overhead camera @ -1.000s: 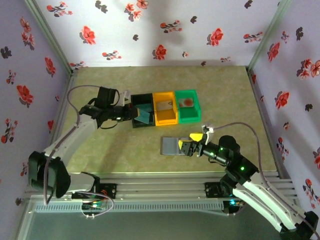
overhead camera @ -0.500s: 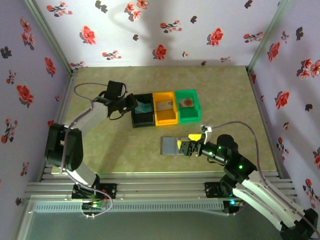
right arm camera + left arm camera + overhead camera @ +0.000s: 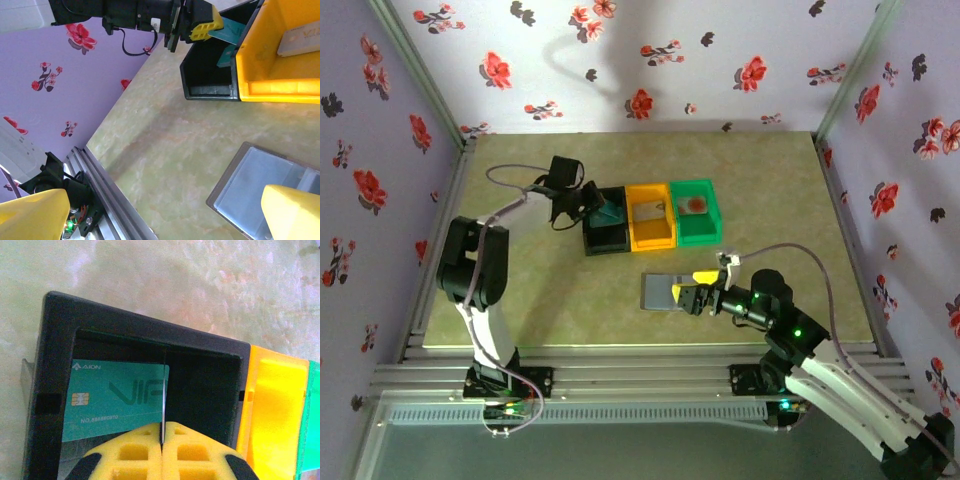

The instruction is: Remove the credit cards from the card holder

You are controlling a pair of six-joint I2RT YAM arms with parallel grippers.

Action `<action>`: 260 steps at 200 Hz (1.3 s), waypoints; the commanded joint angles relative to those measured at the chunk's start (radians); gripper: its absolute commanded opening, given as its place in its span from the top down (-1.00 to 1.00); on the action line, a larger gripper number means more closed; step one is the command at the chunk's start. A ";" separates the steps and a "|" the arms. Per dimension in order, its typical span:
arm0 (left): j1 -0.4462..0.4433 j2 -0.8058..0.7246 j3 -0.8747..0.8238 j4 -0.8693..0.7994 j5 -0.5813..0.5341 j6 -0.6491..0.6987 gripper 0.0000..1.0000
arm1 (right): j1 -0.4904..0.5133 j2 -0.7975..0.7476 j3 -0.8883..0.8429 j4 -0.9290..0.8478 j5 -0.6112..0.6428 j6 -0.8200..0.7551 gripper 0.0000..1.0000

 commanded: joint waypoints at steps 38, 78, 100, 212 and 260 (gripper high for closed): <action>0.005 0.071 0.059 0.042 0.011 -0.017 1.00 | -0.005 0.002 -0.013 0.048 -0.042 0.009 -0.98; 0.005 0.096 0.054 0.068 0.022 -0.030 1.00 | -0.005 0.005 -0.023 0.059 -0.065 0.013 -0.98; 0.005 0.101 0.053 0.069 0.020 -0.030 1.00 | -0.005 0.006 -0.025 0.064 -0.073 0.016 -0.98; 0.006 0.063 0.118 -0.021 -0.016 0.011 0.46 | -0.005 0.021 -0.023 0.070 -0.085 0.016 -0.98; 0.009 0.028 0.174 -0.089 -0.049 0.041 0.04 | -0.005 0.021 -0.022 0.062 -0.075 0.016 -0.98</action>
